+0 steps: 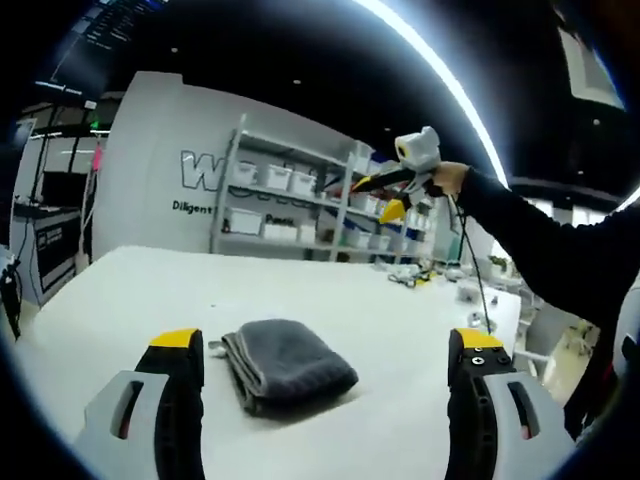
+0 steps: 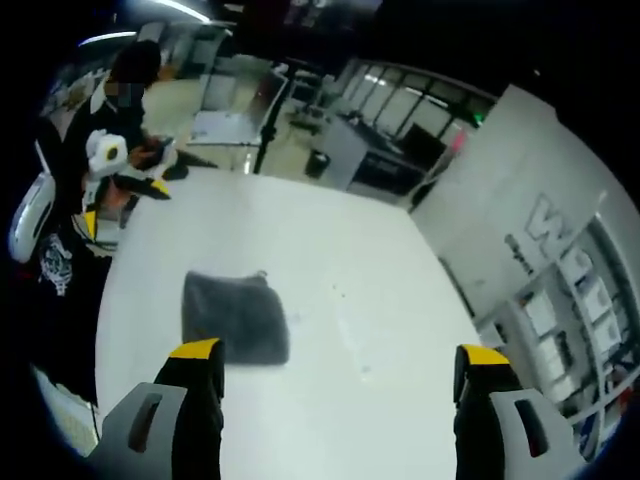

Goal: Open the folded towel by lifting each exposed corner and separating the folded layers until the towel lies flat within the target outline without major curled edges

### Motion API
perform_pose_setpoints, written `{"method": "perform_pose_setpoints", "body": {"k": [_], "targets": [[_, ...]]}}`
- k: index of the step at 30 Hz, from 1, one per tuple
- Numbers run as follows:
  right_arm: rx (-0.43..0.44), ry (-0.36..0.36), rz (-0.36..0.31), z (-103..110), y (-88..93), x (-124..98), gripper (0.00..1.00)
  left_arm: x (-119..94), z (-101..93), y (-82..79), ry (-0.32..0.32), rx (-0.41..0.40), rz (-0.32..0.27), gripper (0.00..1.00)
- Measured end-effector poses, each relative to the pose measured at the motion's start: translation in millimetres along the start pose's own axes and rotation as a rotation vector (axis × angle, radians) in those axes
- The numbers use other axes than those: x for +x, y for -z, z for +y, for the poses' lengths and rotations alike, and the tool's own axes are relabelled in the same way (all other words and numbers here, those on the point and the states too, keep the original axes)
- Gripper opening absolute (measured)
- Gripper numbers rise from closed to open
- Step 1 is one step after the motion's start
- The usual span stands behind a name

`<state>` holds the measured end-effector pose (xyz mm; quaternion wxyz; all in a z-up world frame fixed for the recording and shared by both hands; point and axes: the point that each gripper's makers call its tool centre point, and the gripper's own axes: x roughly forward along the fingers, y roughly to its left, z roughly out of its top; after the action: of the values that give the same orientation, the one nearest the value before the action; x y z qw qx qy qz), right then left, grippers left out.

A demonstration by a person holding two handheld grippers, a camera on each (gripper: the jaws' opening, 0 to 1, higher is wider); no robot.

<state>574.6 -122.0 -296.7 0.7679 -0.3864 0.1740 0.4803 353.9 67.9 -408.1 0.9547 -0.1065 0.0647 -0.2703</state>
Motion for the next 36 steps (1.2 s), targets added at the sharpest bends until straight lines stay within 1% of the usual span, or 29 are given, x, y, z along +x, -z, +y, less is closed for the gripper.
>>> {"method": "perform_pose_setpoints", "body": {"k": [7, 11, 13, 15, 20, 26, 31, 36], "targets": [[-0.021, -0.014, 0.013, 1.7, -1.5, 10.1, 0.96, 2.4, -5.6, 1.7, 0.004, -0.006, 0.001, 0.99], [-0.029, -0.045, 0.037, 3.7, -1.7, 12.8, 0.97, 2.6, -4.7, 0.9, -0.003, -0.017, -0.003, 0.99], [-0.031, -0.050, 0.043, 1.8, -4.5, 12.0, 0.96, 2.9, -4.6, -1.3, -0.016, -0.069, -0.025, 0.99], [-0.036, -0.051, 0.052, -1.8, -7.3, 11.5, 0.96, 2.8, -4.8, -1.7, -0.022, -0.083, -0.037, 0.99], [-0.051, -0.066, 0.054, -2.0, -16.7, 12.2, 0.96, 4.5, -7.0, 0.7, -0.035, -0.086, -0.041, 0.99], [-0.075, -0.081, 0.064, 1.3, -20.5, 19.4, 0.96, 4.3, -9.6, 2.6, -0.033, -0.095, -0.043, 0.98], [-0.085, -0.087, 0.070, -0.2, -25.3, 22.4, 0.96, 3.8, -8.0, 4.6, -0.043, -0.106, -0.044, 0.98], [-0.088, -0.105, 0.071, 0.5, -30.3, 26.6, 0.95, 3.1, -5.3, 0.2, -0.070, -0.118, -0.081, 0.96]]}}
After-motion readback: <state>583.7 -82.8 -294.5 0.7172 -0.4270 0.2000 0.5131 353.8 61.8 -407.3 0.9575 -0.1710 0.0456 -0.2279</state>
